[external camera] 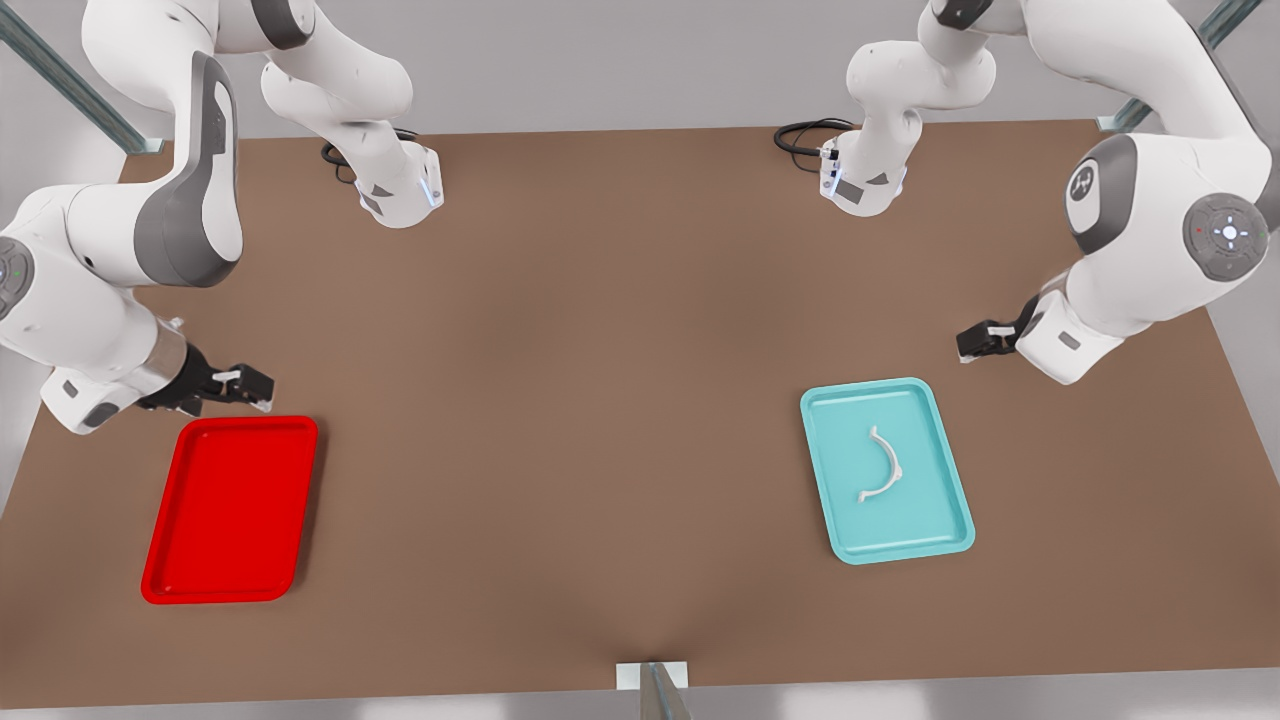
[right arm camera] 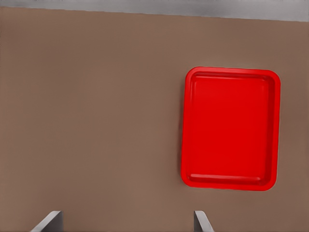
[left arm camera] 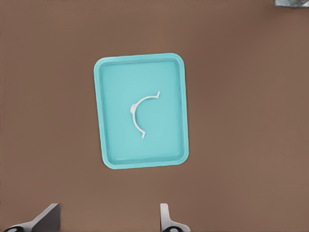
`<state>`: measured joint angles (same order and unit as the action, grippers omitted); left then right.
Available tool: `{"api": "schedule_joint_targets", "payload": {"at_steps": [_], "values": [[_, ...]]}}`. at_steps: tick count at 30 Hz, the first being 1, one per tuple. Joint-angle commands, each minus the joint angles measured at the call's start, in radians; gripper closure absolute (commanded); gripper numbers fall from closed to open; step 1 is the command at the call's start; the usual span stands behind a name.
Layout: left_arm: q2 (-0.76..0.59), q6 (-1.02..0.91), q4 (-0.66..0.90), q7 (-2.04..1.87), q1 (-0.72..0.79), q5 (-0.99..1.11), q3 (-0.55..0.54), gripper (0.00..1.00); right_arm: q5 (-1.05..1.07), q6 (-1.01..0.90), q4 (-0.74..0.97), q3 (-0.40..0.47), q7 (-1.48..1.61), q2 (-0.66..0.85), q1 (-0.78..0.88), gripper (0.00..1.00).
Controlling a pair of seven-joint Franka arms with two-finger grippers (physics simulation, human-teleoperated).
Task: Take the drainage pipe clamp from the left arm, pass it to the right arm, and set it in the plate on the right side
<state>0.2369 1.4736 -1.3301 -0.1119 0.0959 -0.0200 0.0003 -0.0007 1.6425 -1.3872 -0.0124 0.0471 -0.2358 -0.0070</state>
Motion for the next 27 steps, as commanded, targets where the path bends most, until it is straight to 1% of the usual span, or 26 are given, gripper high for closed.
{"api": "schedule_joint_targets", "payload": {"at_steps": [1, 2, 3, 4, 5, 7, 9, 10, 13, 15, 17, 20, 25, 26, 27], "values": [[0.013, 0.067, 0.000, 0.029, -0.004, 0.018, -0.003, 0.00, 0.001, 0.062, 0.000, 0.000, 0.034, 0.001, -0.001, 0.00], [0.025, 0.068, 0.002, 0.023, 0.001, 0.019, -0.003, 0.00, 0.001, 0.063, 0.000, 0.000, 0.034, 0.001, -0.001, 0.00], [0.059, 0.120, -0.006, -0.053, 0.016, 0.049, -0.003, 0.00, 0.001, 0.063, 0.000, 0.000, 0.033, 0.001, 0.001, 0.00], [0.117, 0.155, -0.011, -0.193, 0.030, 0.080, -0.003, 0.00, 0.001, 0.063, 0.000, 0.000, 0.033, 0.001, 0.001, 0.00], [0.134, 0.264, -0.075, -0.286, 0.044, 0.072, -0.005, 0.00, 0.001, 0.063, 0.000, 0.000, 0.033, 0.001, 0.001, 0.00], [0.119, 0.642, -0.359, -0.410, 0.044, -0.003, -0.006, 0.00, 0.001, 0.063, 0.000, 0.000, 0.033, 0.001, 0.001, 0.00], [0.136, 0.807, -0.458, -0.477, 0.042, -0.029, -0.005, 0.00, 0.001, 0.063, 0.000, 0.000, 0.033, 0.001, 0.001, 0.00], [0.142, 0.855, -0.498, -0.477, 0.038, -0.051, -0.005, 0.00, 0.001, 0.063, 0.000, -0.001, 0.033, 0.001, 0.001, 0.00], [0.140, 1.077, -0.662, -0.476, 0.015, -0.057, -0.002, 0.00, 0.001, 0.063, 0.000, 0.000, 0.031, 0.001, 0.001, 0.00], [0.145, 1.087, -0.679, -0.476, 0.004, -0.057, 0.000, 0.00, 0.001, 0.063, 0.000, 0.000, 0.033, 0.001, 0.001, 0.00], [0.151, 1.160, -0.722, -0.485, 0.007, -0.057, 0.000, 0.00, 0.001, 0.063, 0.000, 0.000, 0.033, 0.001, 0.001, 0.00], [0.194, 1.199, -0.721, -0.494, 0.008, -0.057, 0.000, 0.00, 0.001, 0.063, 0.000, 0.000, 0.033, 0.001, 0.002, 0.00], [0.251, 1.197, -0.721, -0.482, 0.008, -0.049, 0.001, 0.01, 0.001, 0.062, -0.001, 0.000, 0.030, 0.001, 0.002, 0.00], [0.256, 1.197, -0.721, -0.480, 0.008, -0.049, 0.001, 0.03, 0.001, 0.062, -0.001, 0.000, 0.028, 0.001, 0.004, 0.00], [0.263, 1.196, -0.721, -0.479, 0.008, -0.046, 0.001, 0.11, 0.001, 0.062, 0.000, -0.001, 0.025, 0.001, 0.004, 0.00]]}}
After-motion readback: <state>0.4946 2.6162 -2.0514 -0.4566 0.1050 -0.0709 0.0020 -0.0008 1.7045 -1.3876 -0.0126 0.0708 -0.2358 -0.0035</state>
